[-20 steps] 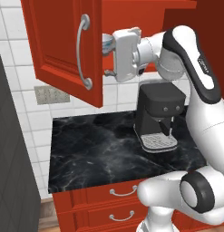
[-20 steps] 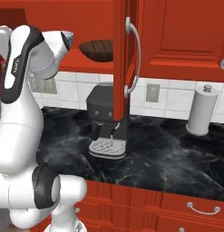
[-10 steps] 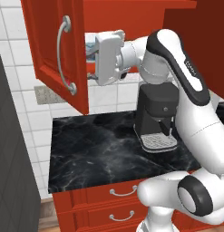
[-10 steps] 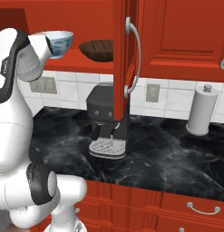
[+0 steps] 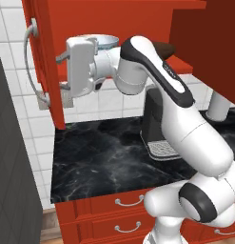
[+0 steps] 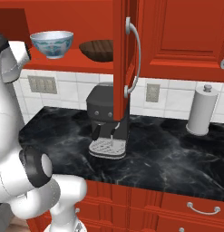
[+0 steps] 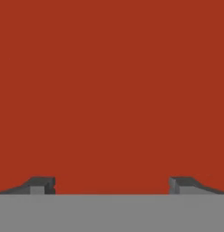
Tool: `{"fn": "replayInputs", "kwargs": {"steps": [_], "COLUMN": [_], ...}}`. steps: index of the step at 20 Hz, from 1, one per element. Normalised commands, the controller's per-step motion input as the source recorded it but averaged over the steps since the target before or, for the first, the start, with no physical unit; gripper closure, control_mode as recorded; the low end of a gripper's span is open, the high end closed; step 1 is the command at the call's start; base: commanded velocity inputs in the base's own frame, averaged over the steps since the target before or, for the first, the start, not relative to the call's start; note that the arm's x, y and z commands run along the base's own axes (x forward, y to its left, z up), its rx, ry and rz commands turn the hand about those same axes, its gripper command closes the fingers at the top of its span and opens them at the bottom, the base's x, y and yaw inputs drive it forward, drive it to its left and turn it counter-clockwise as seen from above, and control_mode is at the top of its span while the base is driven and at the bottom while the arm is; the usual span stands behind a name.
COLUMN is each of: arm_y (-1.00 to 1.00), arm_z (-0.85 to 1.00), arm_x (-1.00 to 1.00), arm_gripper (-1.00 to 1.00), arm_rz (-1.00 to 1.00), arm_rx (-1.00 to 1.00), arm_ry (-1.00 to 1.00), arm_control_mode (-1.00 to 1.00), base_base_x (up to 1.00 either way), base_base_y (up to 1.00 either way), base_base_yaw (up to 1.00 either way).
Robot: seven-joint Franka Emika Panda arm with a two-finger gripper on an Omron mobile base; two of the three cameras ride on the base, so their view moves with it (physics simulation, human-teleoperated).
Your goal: Move the bowls from the cabinet to the plates on the dining table.
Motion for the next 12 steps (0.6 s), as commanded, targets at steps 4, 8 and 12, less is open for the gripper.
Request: {"fn": "replayInputs", "kwargs": {"steps": [4,8,12], "arm_y": [0.26,-0.19,-0.67], "arm_z": [-0.11,-0.03,0.16], "arm_x": [0.0,-0.3,-0.78], "arm_gripper": [-1.0,-1.0,-1.0], "arm_rz": [0.07,0.02,0.0], "arm_rx": [0.0,0.0,0.0], "arm_ry": [0.02,-0.01,-0.15], "arm_control_mode": [-1.0,-1.0,-1.0], "base_base_x": [0.0,0.0,0.0], "base_base_y": [0.0,0.0,0.0], "base_base_yaw": [0.0,0.0,0.0]}}
